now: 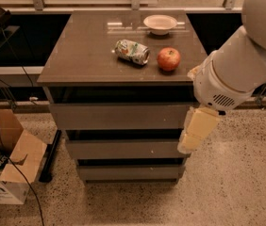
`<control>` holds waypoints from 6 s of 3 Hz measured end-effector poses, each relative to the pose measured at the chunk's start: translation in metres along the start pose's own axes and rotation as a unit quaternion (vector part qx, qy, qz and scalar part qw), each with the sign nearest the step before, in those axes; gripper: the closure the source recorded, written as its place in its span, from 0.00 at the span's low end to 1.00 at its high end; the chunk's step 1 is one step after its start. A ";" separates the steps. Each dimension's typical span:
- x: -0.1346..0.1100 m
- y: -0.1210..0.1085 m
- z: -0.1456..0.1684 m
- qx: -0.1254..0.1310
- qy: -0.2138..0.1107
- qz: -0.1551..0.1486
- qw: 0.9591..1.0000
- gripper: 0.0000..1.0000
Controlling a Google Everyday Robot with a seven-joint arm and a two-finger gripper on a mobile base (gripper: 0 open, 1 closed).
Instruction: Open middle drawer
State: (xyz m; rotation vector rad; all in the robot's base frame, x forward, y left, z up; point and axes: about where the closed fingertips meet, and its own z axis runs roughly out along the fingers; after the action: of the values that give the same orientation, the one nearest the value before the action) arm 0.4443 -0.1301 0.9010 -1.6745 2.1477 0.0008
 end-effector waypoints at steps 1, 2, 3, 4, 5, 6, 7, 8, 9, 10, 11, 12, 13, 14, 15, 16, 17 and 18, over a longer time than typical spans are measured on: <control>0.001 0.014 0.030 -0.029 0.007 0.016 0.999 0.00; 0.013 0.026 0.068 -0.063 -0.005 0.033 0.997 0.00; 0.028 0.034 0.110 -0.099 -0.033 0.040 0.994 0.00; 0.029 0.035 0.115 -0.105 -0.035 0.038 0.993 0.00; 0.026 0.036 0.130 -0.101 -0.035 0.060 0.992 0.00; 0.018 0.034 0.162 -0.113 -0.068 0.090 0.987 0.00; 0.020 0.034 0.204 -0.121 -0.106 0.107 0.981 0.00; 0.034 0.031 0.252 -0.121 -0.132 0.126 0.976 0.00; 0.050 0.027 0.295 -0.144 -0.156 0.137 0.968 0.00; 0.052 0.033 0.307 -0.154 -0.157 0.141 0.965 0.00; 0.050 0.029 0.337 -0.144 -0.133 0.157 0.968 0.00; 0.050 0.022 0.363 -0.131 -0.127 0.171 0.968 0.00; 0.061 0.004 0.392 -0.112 -0.119 0.186 0.969 0.00; 0.076 -0.016 0.420 -0.103 -0.114 0.200 0.968 0.00; 0.091 -0.040 0.447 -0.100 -0.111 0.212 0.966 0.00; 0.108 -0.061 0.472 -0.103 -0.101 0.226 0.963 0.00; 0.125 -0.072 0.490 -0.112 -0.088 0.238 0.961 0.00; 0.126 -0.071 0.488 -0.112 -0.087 0.238 0.961 0.16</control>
Offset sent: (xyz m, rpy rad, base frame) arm -0.0027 0.0149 -0.1271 0.1195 0.2117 -0.0125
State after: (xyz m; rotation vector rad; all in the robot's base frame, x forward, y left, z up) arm 0.6421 -0.1440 0.4322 -1.1673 2.4223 0.5281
